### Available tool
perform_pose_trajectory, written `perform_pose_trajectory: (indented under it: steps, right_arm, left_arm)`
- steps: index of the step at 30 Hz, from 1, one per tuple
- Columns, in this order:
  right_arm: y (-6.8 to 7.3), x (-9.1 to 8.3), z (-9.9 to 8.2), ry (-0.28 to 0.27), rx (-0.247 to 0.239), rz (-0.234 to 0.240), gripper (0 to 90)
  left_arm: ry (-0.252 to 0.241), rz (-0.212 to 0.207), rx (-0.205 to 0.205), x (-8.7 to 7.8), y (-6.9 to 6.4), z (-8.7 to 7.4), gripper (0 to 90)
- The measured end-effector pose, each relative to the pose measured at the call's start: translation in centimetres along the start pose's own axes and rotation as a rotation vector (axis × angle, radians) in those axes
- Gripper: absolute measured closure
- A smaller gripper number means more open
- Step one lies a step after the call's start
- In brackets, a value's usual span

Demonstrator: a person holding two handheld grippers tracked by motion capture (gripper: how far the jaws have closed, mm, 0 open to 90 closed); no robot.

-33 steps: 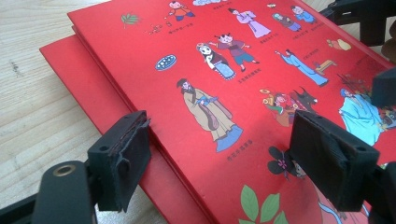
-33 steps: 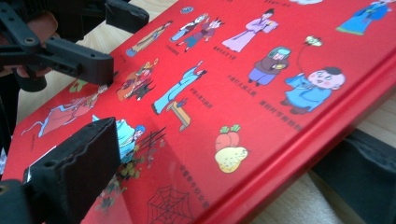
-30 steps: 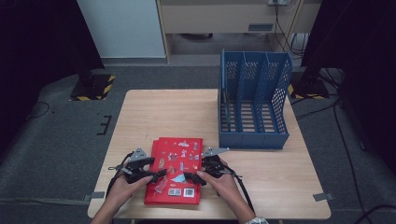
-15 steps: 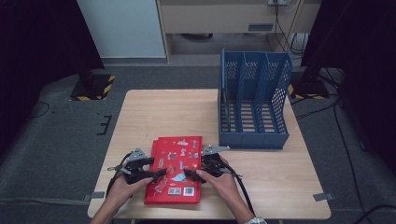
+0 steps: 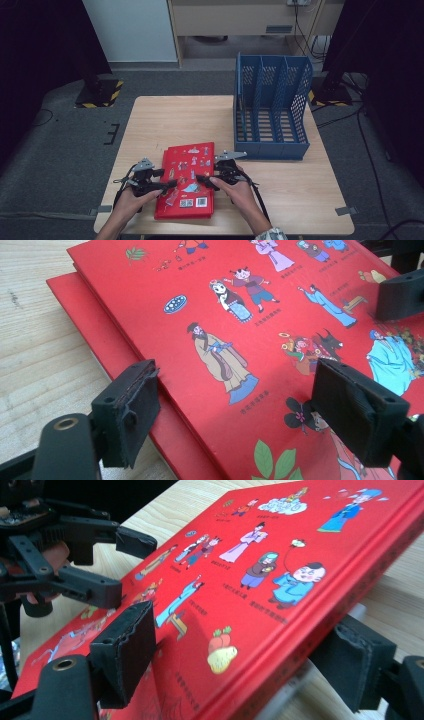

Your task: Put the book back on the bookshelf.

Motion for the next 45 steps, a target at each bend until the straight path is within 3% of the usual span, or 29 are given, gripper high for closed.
perform_pose_trajectory:
  steps: [9, 14, 16, 17, 20, 28, 39, 45]
  right_arm:
    - [0.5, 0.8, 0.5, 0.044, 0.042, 0.044, 18.2]
    - [1.2, 1.4, 0.7, 0.063, 0.046, 0.059, 16.3]
    - [1.8, 1.8, 0.6, 0.08, 0.02, 0.053, 11.6]
    - [1.7, 2.0, 0.6, 0.082, 0.002, 0.03, 13.6]
    - [1.3, 2.1, 0.8, 0.078, 0.019, 0.006, 18.8]
    - [1.2, 1.7, 1.3, 0.044, 0.02, -0.017, 26.1]
    - [1.5, 0.7, 2.5, -0.019, 0.03, 0.002, 41.0]
    - [1.5, 0.4, 2.7, -0.026, 0.042, 0.014, 44.4]
  left_arm:
    - [-0.007, -0.004, -0.001, 0.0, 0.0, 0.0, 17.9]
    - [-0.014, -0.016, -0.004, 0.0, -0.1, 0.1, 17.6]
    - [-0.015, -0.009, -0.005, 0.0, -0.1, 0.1, 17.2]
    - [-0.014, -0.005, 0.001, 0.0, -0.1, 0.2, 17.1]
    - [-0.01, 0.005, 0.019, 0.0, -0.1, 0.2, 16.9]
    - [-0.021, 0.004, 0.021, 0.0, -0.1, 0.4, 13.1]
    - [-0.038, 0.007, 0.03, -0.2, -0.1, 0.6, 7.4]
    - [-0.042, 0.009, 0.025, -0.2, 0.0, 0.6, 5.0]
Point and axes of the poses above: each handheld gripper's, and its own axes: x roughly forward along the jaws, z roughly out of its top, y roughly to its left, the point moved 10 cm from there along x, roughly forward along the jaws, and after that the axes turned 13 degrees about -z, right-handed, at the moved point
